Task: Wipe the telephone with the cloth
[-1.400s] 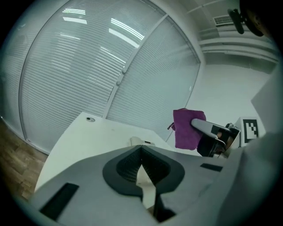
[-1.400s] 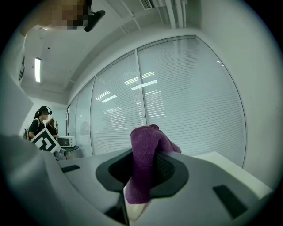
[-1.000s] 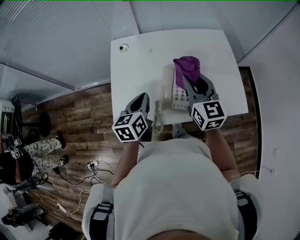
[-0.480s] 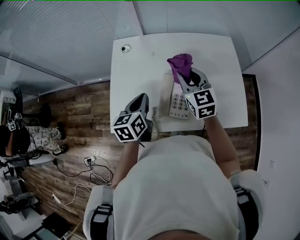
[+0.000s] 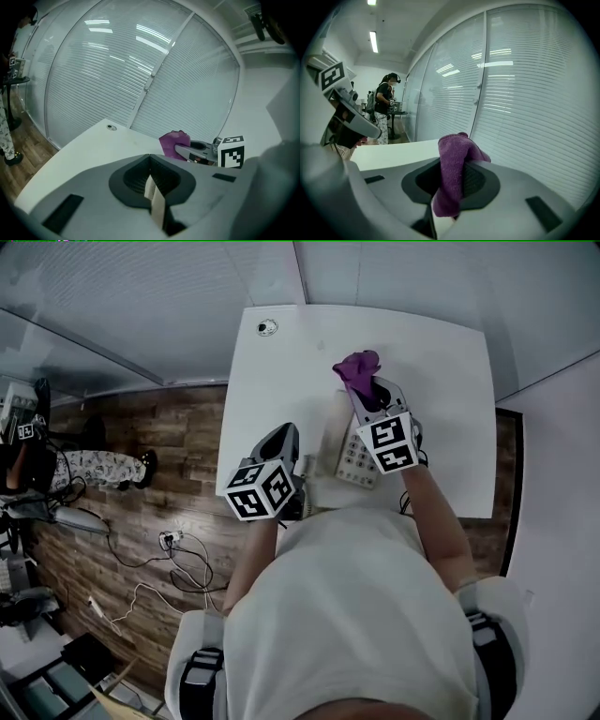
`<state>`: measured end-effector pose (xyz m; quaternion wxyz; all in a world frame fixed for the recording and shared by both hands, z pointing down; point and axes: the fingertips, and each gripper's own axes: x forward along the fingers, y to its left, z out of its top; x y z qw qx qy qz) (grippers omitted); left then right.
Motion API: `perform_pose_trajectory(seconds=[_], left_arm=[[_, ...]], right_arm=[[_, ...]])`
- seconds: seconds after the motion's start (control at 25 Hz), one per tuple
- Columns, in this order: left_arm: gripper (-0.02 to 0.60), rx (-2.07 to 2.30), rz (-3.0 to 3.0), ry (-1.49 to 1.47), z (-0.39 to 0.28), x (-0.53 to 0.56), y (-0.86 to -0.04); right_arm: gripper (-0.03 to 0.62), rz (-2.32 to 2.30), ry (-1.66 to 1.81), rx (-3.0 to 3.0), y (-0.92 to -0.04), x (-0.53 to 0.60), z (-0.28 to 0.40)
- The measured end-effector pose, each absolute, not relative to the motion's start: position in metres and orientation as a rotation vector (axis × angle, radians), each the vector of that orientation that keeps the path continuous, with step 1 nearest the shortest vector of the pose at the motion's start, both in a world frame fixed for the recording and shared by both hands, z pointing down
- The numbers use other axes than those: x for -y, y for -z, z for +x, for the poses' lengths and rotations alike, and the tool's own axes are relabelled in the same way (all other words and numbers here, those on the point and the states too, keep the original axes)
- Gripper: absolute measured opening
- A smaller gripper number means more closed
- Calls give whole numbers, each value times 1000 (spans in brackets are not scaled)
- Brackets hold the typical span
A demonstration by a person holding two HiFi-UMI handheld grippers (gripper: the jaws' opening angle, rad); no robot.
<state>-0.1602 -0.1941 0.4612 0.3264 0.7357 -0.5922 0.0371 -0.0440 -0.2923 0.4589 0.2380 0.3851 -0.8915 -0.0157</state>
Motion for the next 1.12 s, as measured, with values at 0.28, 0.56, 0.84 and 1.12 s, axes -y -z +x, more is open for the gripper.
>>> perform_pose_trajectory(seconds=[0.28,0.56,0.84,1.12], left_arm=[[20,1582,1880,-103,-158,195,-468],[20,1579,1859,-107,-153,191,-473],[20,1541,1871,-121,-162,183,-475],[20,1507,1898,-130,-171,180,-471]], right_arm=[[95,964,-12,2454,-476,293,-52],[95,888,-24,2436,-491,285,-61],[95,890,-18,2391,-499,278,-69],[95,900,-13,2341,-500,266,-73]])
